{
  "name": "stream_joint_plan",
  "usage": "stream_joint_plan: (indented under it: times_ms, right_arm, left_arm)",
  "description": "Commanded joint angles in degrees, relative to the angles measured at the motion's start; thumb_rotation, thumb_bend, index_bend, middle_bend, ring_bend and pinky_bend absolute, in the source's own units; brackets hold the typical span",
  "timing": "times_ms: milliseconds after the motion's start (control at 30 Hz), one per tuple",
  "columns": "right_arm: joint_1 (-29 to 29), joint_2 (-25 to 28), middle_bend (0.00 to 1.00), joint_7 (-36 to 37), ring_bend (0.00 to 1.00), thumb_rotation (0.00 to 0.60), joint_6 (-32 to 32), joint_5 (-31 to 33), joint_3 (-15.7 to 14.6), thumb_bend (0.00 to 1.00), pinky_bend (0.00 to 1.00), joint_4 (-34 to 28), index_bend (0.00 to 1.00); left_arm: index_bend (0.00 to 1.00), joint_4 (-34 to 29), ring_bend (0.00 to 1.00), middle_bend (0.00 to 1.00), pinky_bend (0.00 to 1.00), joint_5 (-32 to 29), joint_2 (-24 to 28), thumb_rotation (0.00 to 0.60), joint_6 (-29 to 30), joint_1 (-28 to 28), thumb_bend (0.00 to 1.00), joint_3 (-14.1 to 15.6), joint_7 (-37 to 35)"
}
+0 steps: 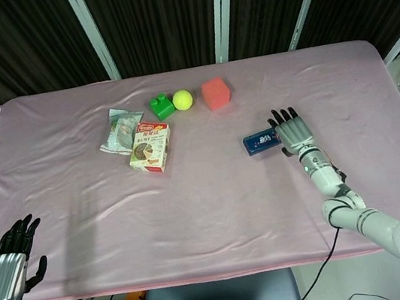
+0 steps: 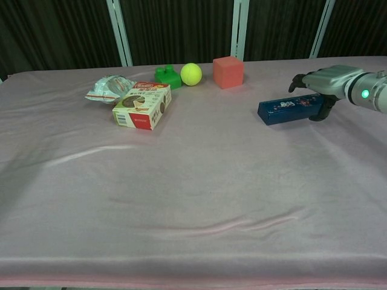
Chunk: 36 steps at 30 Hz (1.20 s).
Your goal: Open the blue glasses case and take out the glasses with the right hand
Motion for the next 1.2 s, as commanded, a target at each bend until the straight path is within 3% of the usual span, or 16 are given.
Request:
stream_joint_plan:
  times_ms: [33,300,467,900,1200]
  right_arm:
    - [0.77,-0.98,0.00,-0.11,0.00,0.600,-0.73,0.68,0.02,0.48,0.00,1.13,0.33]
    - [0.44,-0.57,0.03,1.72,0.01,0.600,0.88,-0.64,-0.84,0.48,0.00,-0.64,0.50]
    - [-1.13,2.14,0.04,2.62,0.02,0.600,3.27,-2.69,-2.36,0.48,0.00,-6.59,0.56]
    - [-7.47,13.59,0.04,-1.54,0.02,0.600,10.30,-7.74,-9.83,0.48,0.00,-30.92,0.55]
    - [-9.80,15.02,0.04,-8.83,0.02,0.600,14.03,-5.29,-11.94,0.48,0.00,-34.86,0.49]
  left_arm:
    - [0.00,-0.02,0.00,0.00,0.13,-0.01,0.06,0.600,0.15,0.09,0.43,0.01,-0.12]
    - [0.00,0.03,0.00,0.00,0.13,0.08,0.10,0.600,0.12,0.06,0.43,0.10,-0.31]
    - [0.00,-0.10,0.00,0.00,0.13,0.48,0.10,0.600,0.29,0.06,0.43,0.26,-0.18]
    - [0.00,-0.42,0.00,0.00,0.13,2.09,0.20,0.600,0.92,0.20,0.43,1.04,-0.18]
    - [0.00,-0.44,0.00,0.00,0.13,2.74,0.26,0.600,1.10,0.22,0.43,1.36,-0.30]
